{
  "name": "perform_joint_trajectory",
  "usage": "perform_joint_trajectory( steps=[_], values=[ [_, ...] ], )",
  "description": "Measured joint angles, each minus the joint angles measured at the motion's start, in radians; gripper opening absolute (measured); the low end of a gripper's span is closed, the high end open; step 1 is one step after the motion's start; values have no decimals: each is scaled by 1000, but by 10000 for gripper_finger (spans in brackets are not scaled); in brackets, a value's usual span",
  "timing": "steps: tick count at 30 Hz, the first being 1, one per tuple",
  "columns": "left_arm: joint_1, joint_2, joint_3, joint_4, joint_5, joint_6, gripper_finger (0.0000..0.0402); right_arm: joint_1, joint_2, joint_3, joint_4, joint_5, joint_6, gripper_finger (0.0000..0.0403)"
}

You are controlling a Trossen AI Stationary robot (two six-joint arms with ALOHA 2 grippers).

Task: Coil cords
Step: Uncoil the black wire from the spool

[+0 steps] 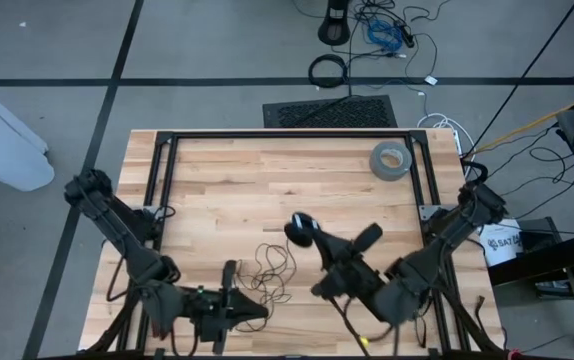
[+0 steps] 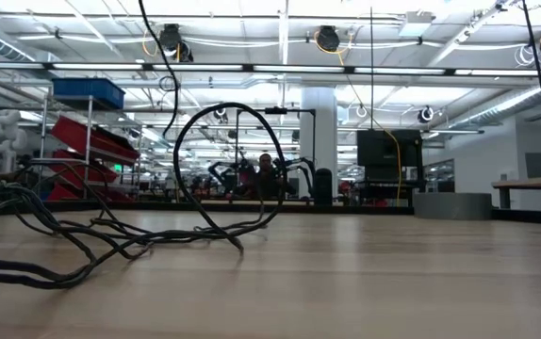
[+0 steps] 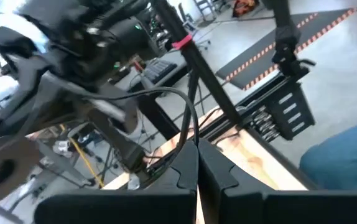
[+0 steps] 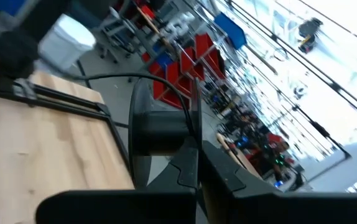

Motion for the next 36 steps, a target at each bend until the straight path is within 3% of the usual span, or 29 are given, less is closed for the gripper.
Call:
perform_joint_trajectory(
  steps=[3,10,16,21,27,36],
  values=[
    [25,6,0,0,28,-2,0,-39,-5,0,0,-29,-9,0],
    [69,20,0,-4,286,-34,0,-124,-6,0,3,-55,-32,0],
    [109,71,0,-7,322,-29,0,-193,-22,0,9,-101,-47,0],
    [146,100,0,-12,245,-57,5,-222,-45,0,90,-154,-107,0],
    [159,102,0,-37,61,-63,45,-223,-90,0,136,-178,-157,0],
    [111,98,-1,-59,-28,-63,95,-213,-151,0,120,-183,-180,0]
  ],
)
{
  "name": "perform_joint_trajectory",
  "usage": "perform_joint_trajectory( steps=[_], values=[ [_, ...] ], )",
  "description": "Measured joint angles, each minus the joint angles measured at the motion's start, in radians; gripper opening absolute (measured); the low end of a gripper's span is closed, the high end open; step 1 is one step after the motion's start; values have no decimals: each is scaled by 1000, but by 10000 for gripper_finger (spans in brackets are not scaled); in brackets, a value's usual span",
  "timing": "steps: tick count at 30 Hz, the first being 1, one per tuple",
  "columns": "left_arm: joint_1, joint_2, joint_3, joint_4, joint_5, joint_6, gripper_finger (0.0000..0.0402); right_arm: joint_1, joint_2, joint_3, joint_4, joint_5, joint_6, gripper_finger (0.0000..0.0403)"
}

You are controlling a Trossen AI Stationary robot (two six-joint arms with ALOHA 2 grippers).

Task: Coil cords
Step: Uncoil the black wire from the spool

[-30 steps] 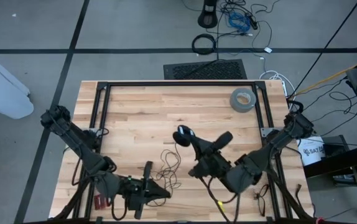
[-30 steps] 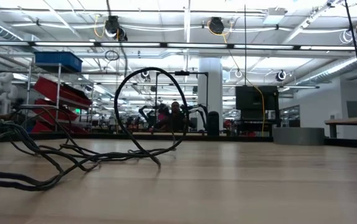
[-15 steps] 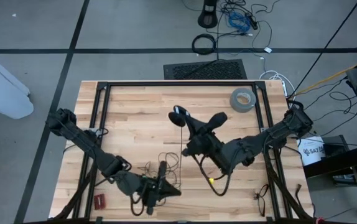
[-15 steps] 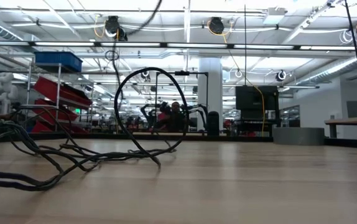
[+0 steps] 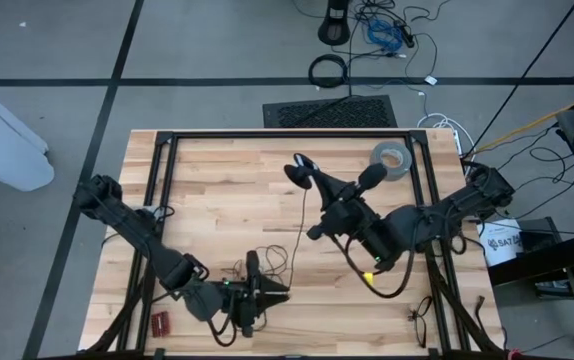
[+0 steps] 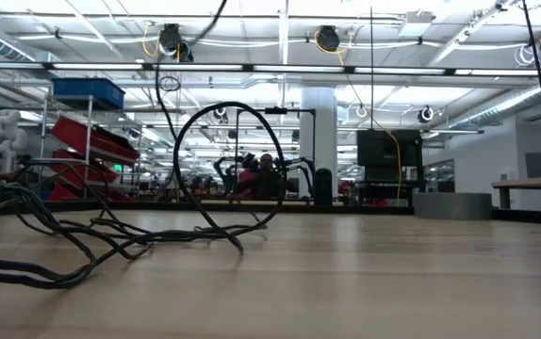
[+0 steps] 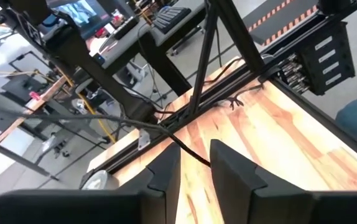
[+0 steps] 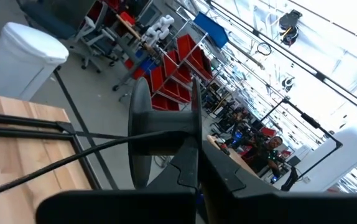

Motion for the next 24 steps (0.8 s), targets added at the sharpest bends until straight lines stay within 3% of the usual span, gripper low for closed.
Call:
perform_joint_trajectory(
  steps=[16,24],
  values=[
    [-24,-33,0,-1,-77,8,99,10,-92,0,-24,6,8,0],
    [-33,-33,0,-1,-454,110,99,9,-104,0,-44,0,7,0]
  ],
)
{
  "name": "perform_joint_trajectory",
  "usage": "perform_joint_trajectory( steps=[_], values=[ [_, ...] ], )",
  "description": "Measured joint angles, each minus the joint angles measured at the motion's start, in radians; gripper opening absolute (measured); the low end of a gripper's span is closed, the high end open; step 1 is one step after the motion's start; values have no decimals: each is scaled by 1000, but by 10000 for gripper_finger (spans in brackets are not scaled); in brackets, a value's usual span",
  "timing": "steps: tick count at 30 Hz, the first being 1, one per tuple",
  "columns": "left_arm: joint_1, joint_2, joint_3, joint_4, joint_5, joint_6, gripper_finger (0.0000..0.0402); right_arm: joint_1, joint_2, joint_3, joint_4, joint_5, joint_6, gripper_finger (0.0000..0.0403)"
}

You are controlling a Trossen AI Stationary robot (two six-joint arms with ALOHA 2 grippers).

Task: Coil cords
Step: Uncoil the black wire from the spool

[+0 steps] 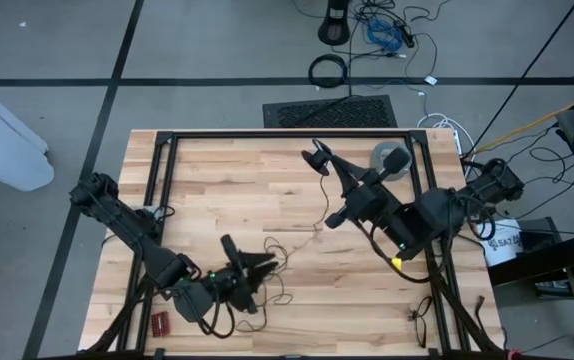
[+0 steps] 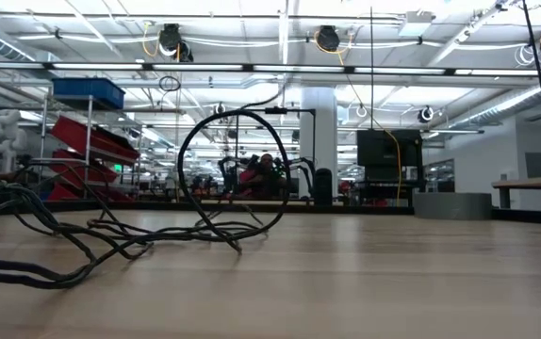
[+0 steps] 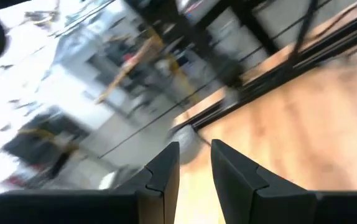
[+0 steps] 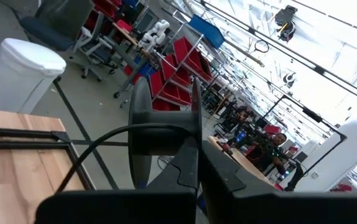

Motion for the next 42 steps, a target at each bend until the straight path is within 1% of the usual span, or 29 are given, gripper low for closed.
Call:
perform_joint_trajectory(
  steps=[2,14,20,24,28,31,34,37,42],
  values=[
    [-12,0,0,0,-40,4,99,-9,-14,0,3,0,0,0],
    [-101,-51,0,4,-45,-2,99,-21,-133,0,-7,-4,17,0],
    [-126,-57,0,3,-45,21,99,-7,-195,0,-106,-4,79,0],
    [-135,-57,0,1,-45,82,99,15,-233,0,-238,2,190,0],
    [-135,-57,0,1,-45,114,99,62,-263,0,-476,-7,395,0],
    [-131,-57,0,1,-45,191,99,94,-277,0,-686,-66,604,0],
    [-125,-57,0,1,-45,262,99,114,-280,0,-847,-140,800,0],
    [-119,-57,0,3,-46,258,99,129,-263,0,-931,-191,918,0],
    [-112,-57,0,15,-52,183,99,149,-197,0,-937,-284,952,0]
  ],
)
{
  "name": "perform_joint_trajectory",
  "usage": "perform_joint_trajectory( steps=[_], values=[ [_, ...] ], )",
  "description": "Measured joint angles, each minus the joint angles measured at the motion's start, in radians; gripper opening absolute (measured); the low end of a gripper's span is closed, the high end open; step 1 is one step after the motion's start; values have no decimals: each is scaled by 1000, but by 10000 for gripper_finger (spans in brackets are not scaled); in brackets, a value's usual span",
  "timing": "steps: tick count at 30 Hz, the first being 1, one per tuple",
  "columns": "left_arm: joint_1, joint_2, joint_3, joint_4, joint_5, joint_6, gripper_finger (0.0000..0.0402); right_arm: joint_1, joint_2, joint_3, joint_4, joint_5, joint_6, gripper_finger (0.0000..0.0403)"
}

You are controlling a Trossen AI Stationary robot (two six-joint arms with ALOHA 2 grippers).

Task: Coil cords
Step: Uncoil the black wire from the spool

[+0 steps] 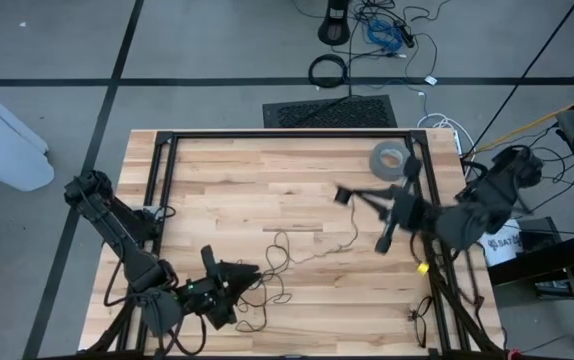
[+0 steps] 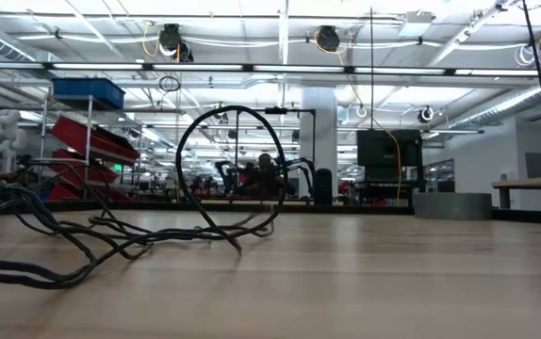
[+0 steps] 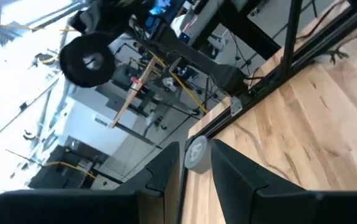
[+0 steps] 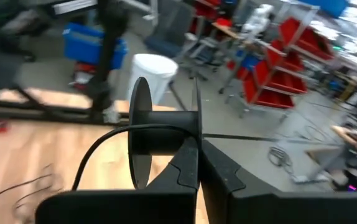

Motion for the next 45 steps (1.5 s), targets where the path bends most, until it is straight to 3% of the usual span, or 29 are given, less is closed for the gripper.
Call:
perform_joint_trajectory(
  steps=[6,12,23,29,33,37,45],
  values=[
    [3,0,0,67,19,-13,99,18,91,0,0,-76,13,0],
    [4,0,0,200,265,-38,99,57,202,0,-8,-83,67,0],
    [17,1,0,143,457,-159,99,77,316,0,8,-82,82,0],
    [23,15,0,0,461,-213,122,78,316,0,35,-82,80,0],
    [37,20,-1,42,455,-212,139,77,316,0,37,-86,80,0],
    [51,19,-1,66,377,-203,143,77,316,0,37,-107,81,0],
    [62,19,-1,73,334,-27,144,78,316,0,37,-109,82,0]
  ],
)
